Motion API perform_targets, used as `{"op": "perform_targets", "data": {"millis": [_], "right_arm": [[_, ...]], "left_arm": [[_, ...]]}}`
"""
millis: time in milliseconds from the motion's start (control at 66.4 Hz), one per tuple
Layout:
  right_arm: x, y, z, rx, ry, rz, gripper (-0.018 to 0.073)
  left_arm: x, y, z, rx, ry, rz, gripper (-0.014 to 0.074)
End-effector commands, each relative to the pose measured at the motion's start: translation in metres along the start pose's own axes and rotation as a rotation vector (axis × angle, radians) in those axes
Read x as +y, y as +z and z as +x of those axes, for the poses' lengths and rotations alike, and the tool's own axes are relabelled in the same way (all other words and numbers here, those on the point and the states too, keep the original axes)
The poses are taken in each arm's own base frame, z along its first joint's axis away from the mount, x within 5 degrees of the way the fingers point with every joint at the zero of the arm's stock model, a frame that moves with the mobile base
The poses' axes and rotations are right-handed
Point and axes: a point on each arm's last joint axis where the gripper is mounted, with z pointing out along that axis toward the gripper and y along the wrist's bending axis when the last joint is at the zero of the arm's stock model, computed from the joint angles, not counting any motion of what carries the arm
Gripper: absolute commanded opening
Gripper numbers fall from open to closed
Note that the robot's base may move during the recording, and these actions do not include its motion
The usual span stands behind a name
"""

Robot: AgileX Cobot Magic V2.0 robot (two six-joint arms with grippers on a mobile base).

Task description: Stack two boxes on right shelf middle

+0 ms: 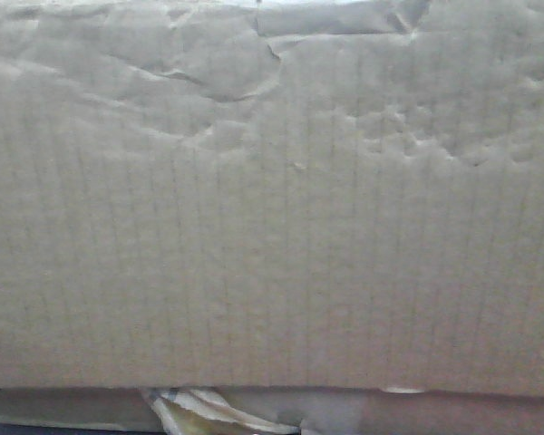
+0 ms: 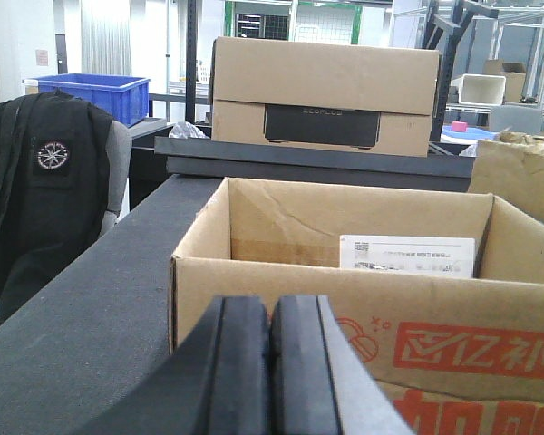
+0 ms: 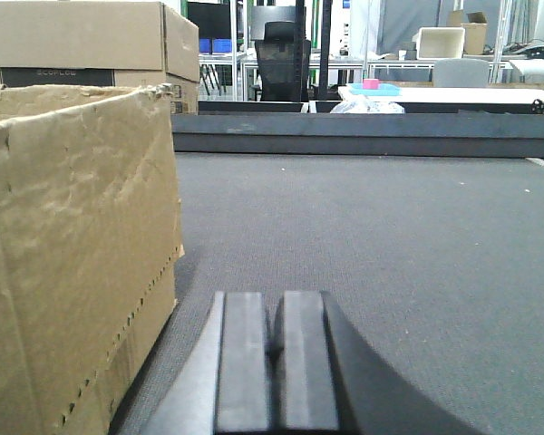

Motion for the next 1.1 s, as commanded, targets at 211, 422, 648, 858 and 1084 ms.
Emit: {"op": "perform_targets", "data": {"millis": [211,422,648,858,1084], "right_arm": [[0.0,-0.001,-0.007,-0.083,-0.007,0.004,-0.0165],[0.002,-0.009,-0.047,-0.139,-0.007,0.0,-0.0165],[0.005,-0.004,-0.111,0.001,-0.007,0.003,-0.0165],[0.007,0.029,-0.151,0.333,-0.007,0.013,-0.0165],[0.008,0.061,-0.176,0.348,-0.006,0.014,-0.0165]], "left_arm": [[-0.001,-0.001,-0.005,-0.053,0.023,0.013,-0.0111],[0.002,-0.01,-0.056,-0.027,0.109,-0.035,-0.0111],[0.004,0.002,-0.129,0.118,0.101,-0.085,-0.0111],[0.008,0.049,-0.17,0.476,0.09,-0.148,-0.0111],[0.008,0.101,-0.188,0.57,0.087,-0.149,-0.0111]]}}
